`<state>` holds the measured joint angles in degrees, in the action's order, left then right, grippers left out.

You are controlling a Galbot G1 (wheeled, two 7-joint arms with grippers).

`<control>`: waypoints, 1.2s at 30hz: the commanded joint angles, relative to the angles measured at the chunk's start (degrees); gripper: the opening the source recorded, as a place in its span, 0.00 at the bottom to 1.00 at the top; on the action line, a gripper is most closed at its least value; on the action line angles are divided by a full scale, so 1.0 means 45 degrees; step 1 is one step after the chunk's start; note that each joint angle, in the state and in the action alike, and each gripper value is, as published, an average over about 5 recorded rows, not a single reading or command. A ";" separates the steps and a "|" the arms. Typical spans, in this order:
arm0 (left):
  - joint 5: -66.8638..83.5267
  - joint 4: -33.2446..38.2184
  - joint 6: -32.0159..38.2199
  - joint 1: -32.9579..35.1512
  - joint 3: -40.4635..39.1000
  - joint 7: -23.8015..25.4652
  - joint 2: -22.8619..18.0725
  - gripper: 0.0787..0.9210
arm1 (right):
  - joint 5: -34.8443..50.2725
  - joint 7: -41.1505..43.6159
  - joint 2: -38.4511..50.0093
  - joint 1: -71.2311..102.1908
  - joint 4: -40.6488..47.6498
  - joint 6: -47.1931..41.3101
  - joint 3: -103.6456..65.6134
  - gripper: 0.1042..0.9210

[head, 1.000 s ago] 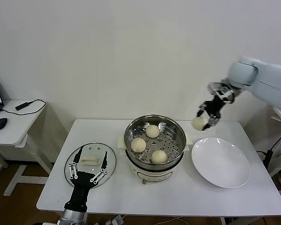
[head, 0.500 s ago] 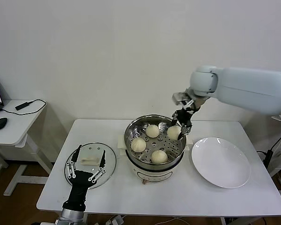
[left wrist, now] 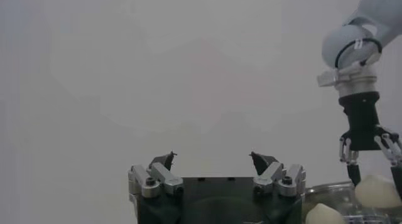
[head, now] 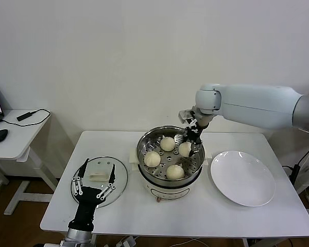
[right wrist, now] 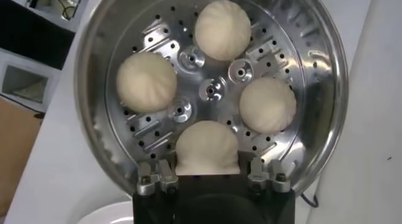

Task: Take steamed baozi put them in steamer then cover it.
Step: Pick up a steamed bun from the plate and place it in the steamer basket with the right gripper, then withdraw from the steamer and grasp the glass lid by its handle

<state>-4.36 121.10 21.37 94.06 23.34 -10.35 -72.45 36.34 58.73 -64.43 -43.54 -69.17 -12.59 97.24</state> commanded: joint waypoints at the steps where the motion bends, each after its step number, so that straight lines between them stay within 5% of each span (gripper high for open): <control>1: 0.0006 -0.0016 0.0004 0.0009 0.0012 -0.0010 -0.0010 0.88 | -0.0083 -0.0003 -0.0350 0.0359 0.0347 -0.0137 0.0098 0.68; 12: 0.0029 -0.0034 0.0005 -0.0001 0.0042 -0.0013 -0.0007 0.88 | -0.0427 0.0211 -0.0259 0.0546 0.0365 -0.0210 0.0102 0.70; 21: 0.0026 -0.0105 -0.0055 -0.0023 0.0091 -0.0017 0.0024 0.88 | -0.0497 0.0066 -0.0196 0.0646 0.0295 -0.0171 -0.0097 0.86; 28: -0.0197 -0.0220 -0.0243 -0.0108 0.0063 -0.0092 0.0112 0.88 | -0.0230 0.0181 0.0569 0.0326 -0.0437 0.0030 -0.1197 0.88; 32: -0.0763 -0.0310 -0.0543 -0.0237 0.0011 -0.0173 0.0193 0.88 | 0.0386 -0.1256 0.1646 0.0167 -0.1729 0.0338 -0.2547 0.88; 36: -0.1417 -0.0510 -0.0588 -0.0498 -0.0007 -0.0274 0.0294 0.88 | 0.1343 -0.5879 0.3194 0.0487 -0.3636 0.1161 -0.3795 0.88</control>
<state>-6.58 119.64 20.00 92.80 23.36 -11.15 -71.41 37.23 54.01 -59.36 -41.97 -74.34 -11.07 89.59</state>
